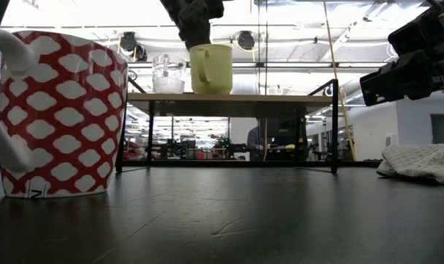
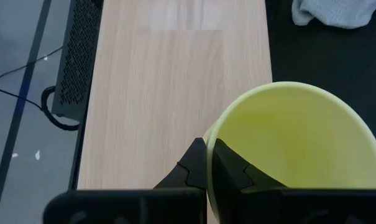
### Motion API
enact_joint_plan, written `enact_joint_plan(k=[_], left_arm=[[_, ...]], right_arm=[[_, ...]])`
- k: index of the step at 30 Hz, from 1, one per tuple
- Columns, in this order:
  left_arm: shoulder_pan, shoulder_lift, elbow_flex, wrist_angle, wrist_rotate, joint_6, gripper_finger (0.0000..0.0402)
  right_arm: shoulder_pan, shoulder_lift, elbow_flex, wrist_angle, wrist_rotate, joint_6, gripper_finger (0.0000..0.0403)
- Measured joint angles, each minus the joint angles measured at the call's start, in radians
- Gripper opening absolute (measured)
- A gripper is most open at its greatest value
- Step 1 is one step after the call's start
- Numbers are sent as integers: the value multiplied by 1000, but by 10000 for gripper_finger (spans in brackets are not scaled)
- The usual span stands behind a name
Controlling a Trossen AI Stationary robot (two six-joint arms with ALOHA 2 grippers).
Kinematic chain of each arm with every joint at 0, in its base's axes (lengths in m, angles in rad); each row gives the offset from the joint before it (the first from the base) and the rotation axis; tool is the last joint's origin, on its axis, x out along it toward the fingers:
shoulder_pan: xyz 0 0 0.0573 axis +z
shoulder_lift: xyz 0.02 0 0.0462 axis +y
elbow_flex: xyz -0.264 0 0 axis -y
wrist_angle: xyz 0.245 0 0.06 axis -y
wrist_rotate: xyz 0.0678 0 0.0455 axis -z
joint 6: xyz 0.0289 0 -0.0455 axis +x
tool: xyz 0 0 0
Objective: Stack small to large cups/mugs on shelf
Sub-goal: Put the yellow mug on the shelf
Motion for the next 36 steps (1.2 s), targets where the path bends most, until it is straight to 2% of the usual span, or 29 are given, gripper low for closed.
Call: enact_joint_plan(k=[17,36], left_arm=[[65,10,0,5,12,-28,5],[77,25,-4,3,39,-31,5]], right_arm=[[0,0,0,0,0,7,0],[0,0,0,-1,0,8,0]])
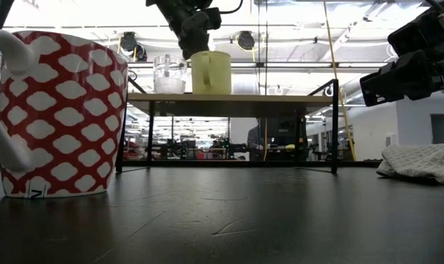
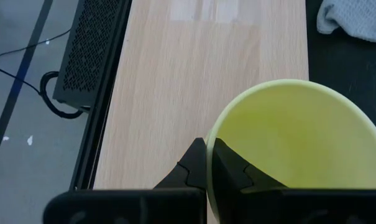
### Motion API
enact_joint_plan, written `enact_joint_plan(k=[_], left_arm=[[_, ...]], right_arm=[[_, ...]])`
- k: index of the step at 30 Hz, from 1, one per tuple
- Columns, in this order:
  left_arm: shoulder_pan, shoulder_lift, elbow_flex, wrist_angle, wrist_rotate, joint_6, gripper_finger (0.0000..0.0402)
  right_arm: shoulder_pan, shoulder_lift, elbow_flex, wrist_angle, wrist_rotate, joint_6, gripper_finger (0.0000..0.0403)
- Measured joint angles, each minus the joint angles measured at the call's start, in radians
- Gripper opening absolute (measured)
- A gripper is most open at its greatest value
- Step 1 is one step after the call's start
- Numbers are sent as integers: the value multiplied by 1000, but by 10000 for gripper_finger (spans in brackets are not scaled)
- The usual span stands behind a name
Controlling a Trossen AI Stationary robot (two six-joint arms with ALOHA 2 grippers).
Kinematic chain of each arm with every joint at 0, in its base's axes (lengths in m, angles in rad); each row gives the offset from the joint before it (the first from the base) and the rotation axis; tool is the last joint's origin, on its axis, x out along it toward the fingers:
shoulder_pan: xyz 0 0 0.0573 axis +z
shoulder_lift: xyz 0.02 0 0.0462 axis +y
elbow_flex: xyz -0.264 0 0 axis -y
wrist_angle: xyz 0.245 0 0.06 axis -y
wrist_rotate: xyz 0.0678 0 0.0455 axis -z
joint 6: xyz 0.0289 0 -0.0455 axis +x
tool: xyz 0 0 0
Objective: Stack small to large cups/mugs on shelf
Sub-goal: Put the yellow mug on the shelf
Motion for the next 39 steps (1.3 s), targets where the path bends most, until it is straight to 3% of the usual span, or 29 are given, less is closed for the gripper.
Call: enact_joint_plan(k=[39], left_arm=[[2,4,-3,-5,-1,-46,25]], right_arm=[[0,0,0,-7,0,8,0]])
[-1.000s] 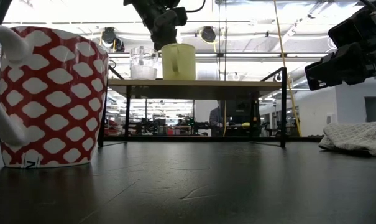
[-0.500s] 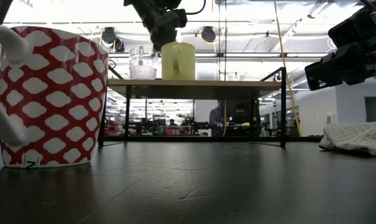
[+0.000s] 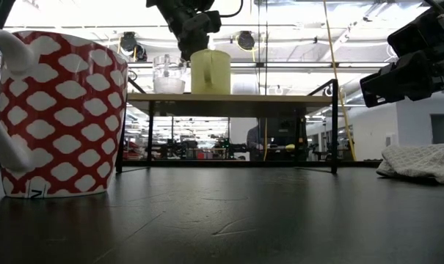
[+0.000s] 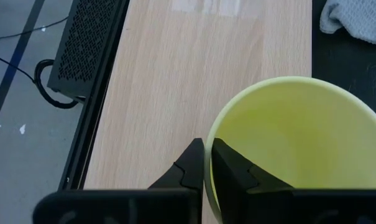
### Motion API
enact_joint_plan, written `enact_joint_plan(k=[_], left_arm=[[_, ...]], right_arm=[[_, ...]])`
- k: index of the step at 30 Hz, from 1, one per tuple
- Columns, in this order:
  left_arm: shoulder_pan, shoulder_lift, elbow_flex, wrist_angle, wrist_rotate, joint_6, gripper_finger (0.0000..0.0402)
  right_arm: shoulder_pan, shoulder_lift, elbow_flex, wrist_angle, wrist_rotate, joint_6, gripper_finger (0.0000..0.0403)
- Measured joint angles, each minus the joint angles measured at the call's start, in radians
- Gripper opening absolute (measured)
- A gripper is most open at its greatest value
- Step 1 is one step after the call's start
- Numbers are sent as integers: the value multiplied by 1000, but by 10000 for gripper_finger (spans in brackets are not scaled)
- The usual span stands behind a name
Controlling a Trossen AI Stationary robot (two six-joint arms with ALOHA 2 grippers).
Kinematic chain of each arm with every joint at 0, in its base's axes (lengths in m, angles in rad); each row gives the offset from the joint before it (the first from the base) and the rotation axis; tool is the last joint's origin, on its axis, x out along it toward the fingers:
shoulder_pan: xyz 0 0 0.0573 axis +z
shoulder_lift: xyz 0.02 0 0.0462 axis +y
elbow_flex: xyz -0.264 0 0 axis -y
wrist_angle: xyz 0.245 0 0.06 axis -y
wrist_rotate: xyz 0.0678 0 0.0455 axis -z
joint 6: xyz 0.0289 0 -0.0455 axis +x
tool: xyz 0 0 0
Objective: Stack small to large cups/mugs on shelf
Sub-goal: Put the yellow mug on the shelf
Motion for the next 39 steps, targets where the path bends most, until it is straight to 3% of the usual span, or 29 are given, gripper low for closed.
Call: enact_joint_plan(k=[16,27,39], left_arm=[[0,0,0,8,0,6,27],[0,2,-2,14,-1,9,85],[0,6,-2,37,23,16,88]], right_arm=[[0,0,0,0,0,0,0],[0,0,0,-5,0,0,0],[0,0,0,-15,0,3,0]])
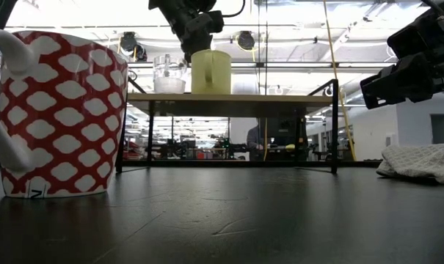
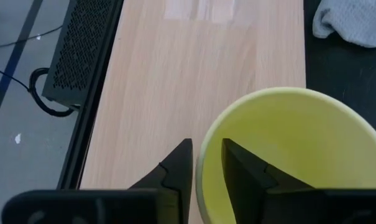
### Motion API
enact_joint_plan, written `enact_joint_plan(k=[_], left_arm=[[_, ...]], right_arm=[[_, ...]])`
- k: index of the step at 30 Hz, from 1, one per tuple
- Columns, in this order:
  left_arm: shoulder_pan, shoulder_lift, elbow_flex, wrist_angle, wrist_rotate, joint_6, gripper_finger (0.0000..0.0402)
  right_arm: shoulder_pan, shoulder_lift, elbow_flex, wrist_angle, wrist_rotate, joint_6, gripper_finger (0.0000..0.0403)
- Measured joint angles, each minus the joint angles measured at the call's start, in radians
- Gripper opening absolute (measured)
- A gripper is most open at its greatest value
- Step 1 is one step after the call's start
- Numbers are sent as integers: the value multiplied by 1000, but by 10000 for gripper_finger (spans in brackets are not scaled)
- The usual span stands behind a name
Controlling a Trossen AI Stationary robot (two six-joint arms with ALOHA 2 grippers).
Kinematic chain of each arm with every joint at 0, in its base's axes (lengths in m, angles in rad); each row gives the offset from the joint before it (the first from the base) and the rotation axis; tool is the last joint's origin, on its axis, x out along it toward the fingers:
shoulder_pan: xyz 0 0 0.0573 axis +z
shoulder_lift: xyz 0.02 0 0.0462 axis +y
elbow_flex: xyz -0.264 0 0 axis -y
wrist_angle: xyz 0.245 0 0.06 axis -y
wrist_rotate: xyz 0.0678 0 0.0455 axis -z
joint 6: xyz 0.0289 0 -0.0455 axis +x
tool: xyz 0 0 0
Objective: Stack small to large cups/mugs on shelf
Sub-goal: Put the yellow mug on the shelf
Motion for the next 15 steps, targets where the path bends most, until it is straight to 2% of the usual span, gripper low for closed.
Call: enact_joint_plan(k=[15], left_arm=[[0,-2,1,8,3,20,88]], right_arm=[[0,0,0,0,0,0,0]])
